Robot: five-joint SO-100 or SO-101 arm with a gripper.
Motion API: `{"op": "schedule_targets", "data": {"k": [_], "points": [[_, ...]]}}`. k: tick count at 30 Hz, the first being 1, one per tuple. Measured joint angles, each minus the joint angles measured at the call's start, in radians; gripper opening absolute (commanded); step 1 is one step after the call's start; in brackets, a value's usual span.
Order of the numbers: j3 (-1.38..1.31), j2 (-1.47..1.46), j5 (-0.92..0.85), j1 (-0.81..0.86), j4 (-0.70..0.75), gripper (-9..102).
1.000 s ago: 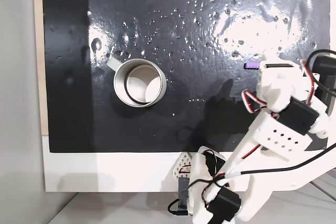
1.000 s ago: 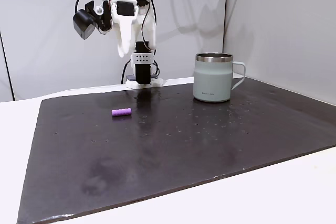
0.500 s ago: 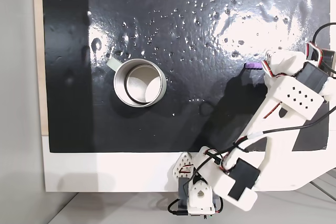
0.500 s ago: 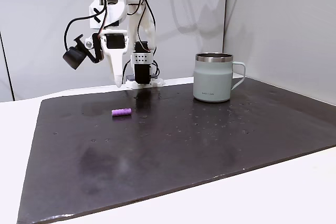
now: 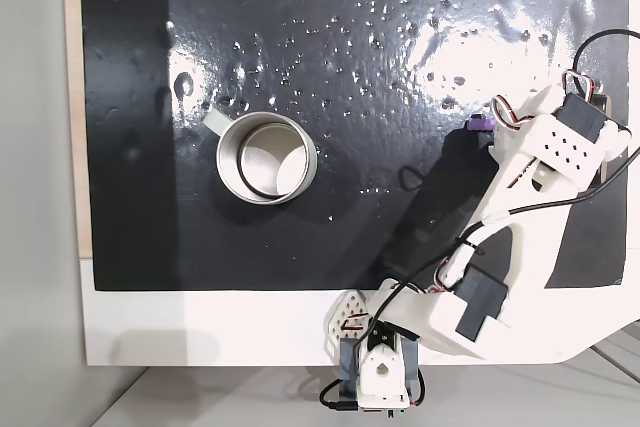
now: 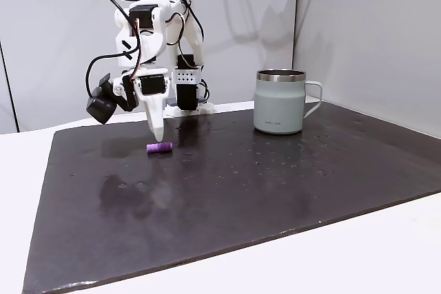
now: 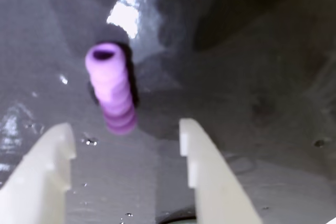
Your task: Grasp a pengrip and put it in the cup.
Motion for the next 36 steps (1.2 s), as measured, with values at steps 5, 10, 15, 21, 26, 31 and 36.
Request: {"op": "schedule_targets", "data": {"k": [5,10,15,21,26,31,36], "points": [[-0.055,-0.072,0.000,0.000,0.000,20],[-0.121,-0.153,0.000,0.000,0.002,20],[-0.138,-0.175,0.000,-0.002,0.003,18],[-0.152,-0.199,-0.003,-0.003,-0.011,8],[-0.161,-0.204,0.000,-0.002,-0.011,0],[-0.161,-0.204,0.000,-0.002,-0.011,0],[-0.161,-0.193,-0.005,-0.002,0.028,0]]}}
